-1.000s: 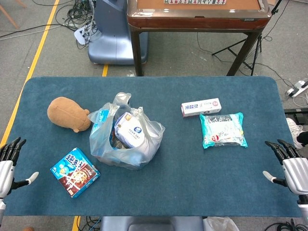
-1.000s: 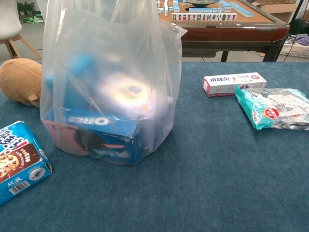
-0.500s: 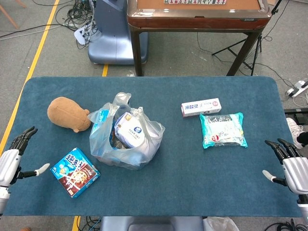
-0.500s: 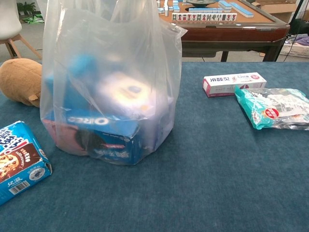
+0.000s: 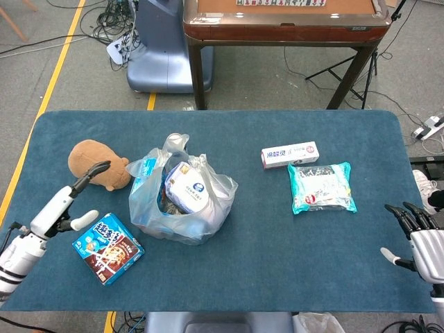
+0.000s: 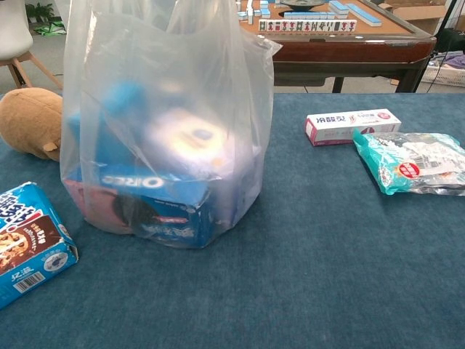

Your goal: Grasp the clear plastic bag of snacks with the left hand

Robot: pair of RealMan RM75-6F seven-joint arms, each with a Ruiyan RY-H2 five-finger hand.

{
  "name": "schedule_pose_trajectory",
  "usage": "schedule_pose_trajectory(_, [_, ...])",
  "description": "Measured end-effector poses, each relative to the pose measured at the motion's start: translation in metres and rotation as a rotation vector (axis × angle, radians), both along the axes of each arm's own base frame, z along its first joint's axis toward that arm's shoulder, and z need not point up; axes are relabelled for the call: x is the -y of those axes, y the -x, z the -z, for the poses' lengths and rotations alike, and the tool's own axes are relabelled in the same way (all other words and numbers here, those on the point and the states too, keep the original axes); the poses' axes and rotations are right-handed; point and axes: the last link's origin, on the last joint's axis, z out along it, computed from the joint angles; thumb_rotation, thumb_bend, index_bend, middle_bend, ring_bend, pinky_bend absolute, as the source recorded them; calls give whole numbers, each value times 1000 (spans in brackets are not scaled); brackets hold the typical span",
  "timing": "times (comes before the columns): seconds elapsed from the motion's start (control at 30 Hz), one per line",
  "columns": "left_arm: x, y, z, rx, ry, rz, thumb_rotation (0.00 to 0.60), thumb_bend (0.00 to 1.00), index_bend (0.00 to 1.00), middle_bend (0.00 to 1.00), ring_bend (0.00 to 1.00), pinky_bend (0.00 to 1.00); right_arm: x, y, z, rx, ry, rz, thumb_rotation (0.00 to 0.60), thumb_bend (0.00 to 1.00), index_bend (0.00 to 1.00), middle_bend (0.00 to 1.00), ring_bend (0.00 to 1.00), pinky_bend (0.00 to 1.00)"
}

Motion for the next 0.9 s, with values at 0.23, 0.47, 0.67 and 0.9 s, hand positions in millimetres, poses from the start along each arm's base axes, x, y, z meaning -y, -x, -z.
schedule_pose_trajectory(0.23, [-17,-36,13,47,113,47,167,152,62,0,0,0,-1,3,0,1,0,10,600,133,170,232,99,175])
schedule_pose_trajectory(0.47, [-35,-63,30,86,204,67,169,152,93,27,19,0,-3,6,-1,3,4,18,600,133,170,232,100,175])
schedule_pose_trajectory(0.67, [-47,-78,41,141,252,78,166,153,196,128,104,0,-4,6,-2,0,6,20,600,133,170,232,99,175])
schedule_pose_trajectory(0.9, [-58,-91,58,142,292,86,165,152,256,205,178,63,-6,7,-2,1,7,28,600,133,170,232,99,175])
